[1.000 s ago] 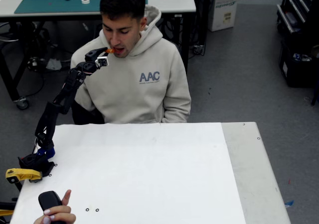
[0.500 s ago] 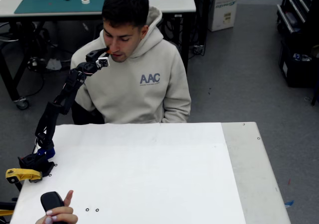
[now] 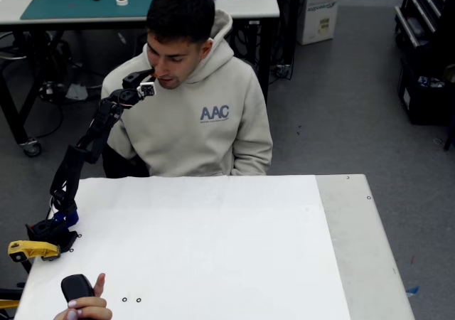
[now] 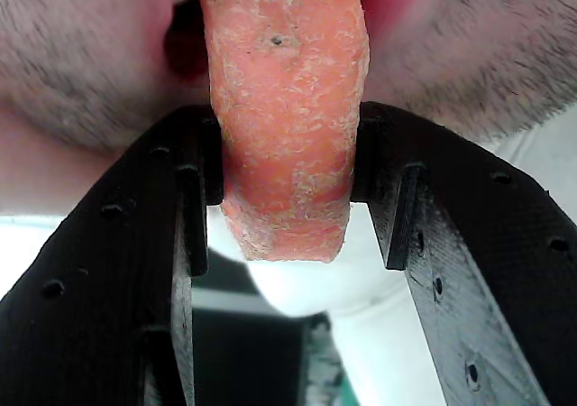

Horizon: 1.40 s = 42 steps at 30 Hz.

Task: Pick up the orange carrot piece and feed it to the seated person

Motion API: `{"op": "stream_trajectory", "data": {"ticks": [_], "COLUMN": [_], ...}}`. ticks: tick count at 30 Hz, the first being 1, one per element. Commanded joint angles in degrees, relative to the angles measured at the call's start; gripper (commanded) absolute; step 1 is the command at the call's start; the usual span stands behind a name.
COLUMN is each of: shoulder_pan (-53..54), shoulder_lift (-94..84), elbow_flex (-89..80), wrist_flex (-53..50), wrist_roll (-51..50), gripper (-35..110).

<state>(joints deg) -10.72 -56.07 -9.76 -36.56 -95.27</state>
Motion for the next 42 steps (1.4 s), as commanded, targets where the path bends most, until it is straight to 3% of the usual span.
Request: {"op": "stream_trajectory", "data": {"ticks": [1, 23, 32, 42], "shoulder_pan": [0.1, 2.1, 3.6, 4.2], "shoulder_lift": [-2.8, -2.7, -2.7, -2.7], "elbow_flex": [3.8, 3.8, 3.8, 3.8], "wrist_flex": [1.4, 1.4, 1.3, 1.3], "wrist_roll": [-1.6, -0.5, -0.5, -0.5], "gripper": [-2, -1, 21, 22]}}
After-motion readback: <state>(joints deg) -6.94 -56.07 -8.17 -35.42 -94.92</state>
